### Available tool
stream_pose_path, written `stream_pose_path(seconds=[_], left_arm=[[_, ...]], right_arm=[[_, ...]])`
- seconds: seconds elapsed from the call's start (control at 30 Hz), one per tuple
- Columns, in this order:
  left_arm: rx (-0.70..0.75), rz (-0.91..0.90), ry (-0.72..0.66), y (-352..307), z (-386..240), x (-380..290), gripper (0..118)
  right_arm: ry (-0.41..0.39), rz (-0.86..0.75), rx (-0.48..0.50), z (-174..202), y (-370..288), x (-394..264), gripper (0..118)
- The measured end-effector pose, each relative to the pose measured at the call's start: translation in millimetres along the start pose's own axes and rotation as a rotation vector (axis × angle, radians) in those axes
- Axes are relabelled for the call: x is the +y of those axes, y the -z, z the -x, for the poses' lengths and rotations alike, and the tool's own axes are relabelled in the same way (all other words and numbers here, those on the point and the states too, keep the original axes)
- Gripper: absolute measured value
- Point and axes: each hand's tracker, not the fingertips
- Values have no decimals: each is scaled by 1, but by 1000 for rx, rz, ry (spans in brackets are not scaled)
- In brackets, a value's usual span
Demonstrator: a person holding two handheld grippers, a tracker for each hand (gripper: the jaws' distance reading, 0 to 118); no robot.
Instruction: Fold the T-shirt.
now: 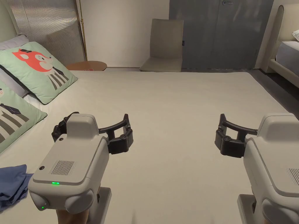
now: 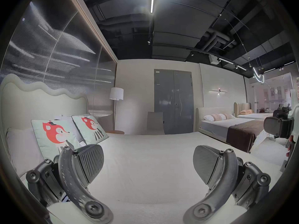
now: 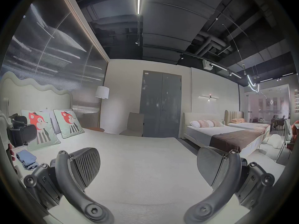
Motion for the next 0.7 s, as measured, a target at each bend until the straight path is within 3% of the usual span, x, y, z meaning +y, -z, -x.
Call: stream_pose_path(seconds=[0.7], left_arm=[[-3,1,7,0,-3,1,110]], right_arm=[[26,3,16,-3,3,0,117]])
